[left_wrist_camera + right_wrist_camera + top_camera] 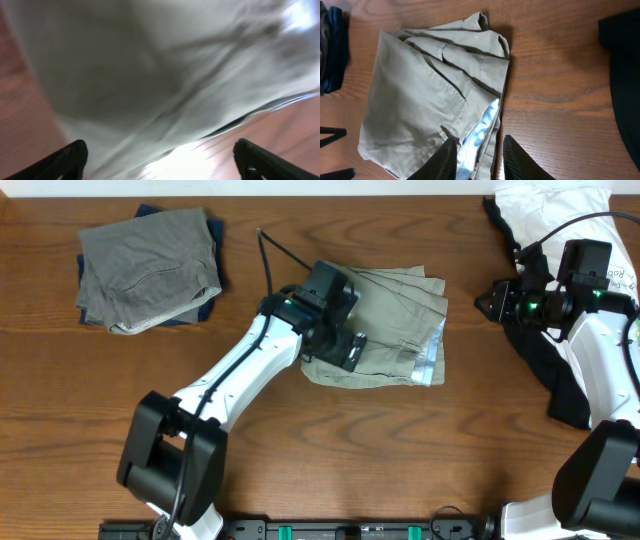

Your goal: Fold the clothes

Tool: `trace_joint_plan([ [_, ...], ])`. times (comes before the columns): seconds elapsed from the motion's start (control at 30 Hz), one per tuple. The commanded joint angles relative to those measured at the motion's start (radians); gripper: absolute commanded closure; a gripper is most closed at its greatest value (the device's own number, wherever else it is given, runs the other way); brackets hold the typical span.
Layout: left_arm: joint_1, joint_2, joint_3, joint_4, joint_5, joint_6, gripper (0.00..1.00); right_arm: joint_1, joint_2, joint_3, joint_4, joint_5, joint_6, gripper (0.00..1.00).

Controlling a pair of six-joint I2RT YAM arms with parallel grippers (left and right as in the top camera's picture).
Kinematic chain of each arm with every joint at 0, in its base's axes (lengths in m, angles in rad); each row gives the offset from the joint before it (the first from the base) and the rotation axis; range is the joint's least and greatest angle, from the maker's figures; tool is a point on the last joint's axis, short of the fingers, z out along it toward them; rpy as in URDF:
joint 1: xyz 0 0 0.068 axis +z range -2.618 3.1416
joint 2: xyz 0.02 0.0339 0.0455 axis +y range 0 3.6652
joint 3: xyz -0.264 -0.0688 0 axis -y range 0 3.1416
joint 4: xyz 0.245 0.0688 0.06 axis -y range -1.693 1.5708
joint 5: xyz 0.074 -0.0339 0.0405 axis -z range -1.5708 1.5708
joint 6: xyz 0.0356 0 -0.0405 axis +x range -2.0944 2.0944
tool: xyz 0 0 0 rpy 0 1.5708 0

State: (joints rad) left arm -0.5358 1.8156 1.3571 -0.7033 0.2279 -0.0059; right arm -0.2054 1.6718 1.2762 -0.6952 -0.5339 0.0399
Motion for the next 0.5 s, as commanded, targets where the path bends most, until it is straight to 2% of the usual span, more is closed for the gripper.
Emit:
trace_joint_plan([
  [0.0,0.002,0.035,0.008,-0.047,-0.224,0.122,0.08,-0.002,0.002,0.005,-0.002,0.010,-0.019,0.70],
  [0.03,0.003,0.045,0.008,-0.058,-0.265,0.134,0.11,-0.002,0.002,0.005,-0.002,0.012,-0.019,0.70],
  [0.1,0.005,0.063,0.008,-0.063,-0.281,0.153,0.25,-0.002,0.002,0.005,-0.001,0.020,-0.019,0.69],
  [0.13,0.004,0.074,0.007,-0.063,-0.281,0.156,0.47,-0.002,0.002,0.005,-0.001,0.027,-0.019,0.70],
  [0.17,0.004,0.080,0.007,-0.063,-0.281,0.155,0.63,-0.002,0.002,0.005,-0.002,0.033,-0.019,0.69],
  [0.2,0.004,0.085,0.007,-0.063,-0.281,0.154,0.71,-0.002,0.002,0.005,-0.002,0.036,-0.019,0.70],
  [0.23,0.004,0.091,0.007,-0.063,-0.280,0.153,0.75,-0.002,0.002,0.005,-0.003,0.038,-0.019,0.69],
  [0.47,0.004,0.101,0.007,-0.062,-0.202,0.151,0.81,-0.002,0.002,0.005,-0.003,0.061,-0.019,0.69],
])
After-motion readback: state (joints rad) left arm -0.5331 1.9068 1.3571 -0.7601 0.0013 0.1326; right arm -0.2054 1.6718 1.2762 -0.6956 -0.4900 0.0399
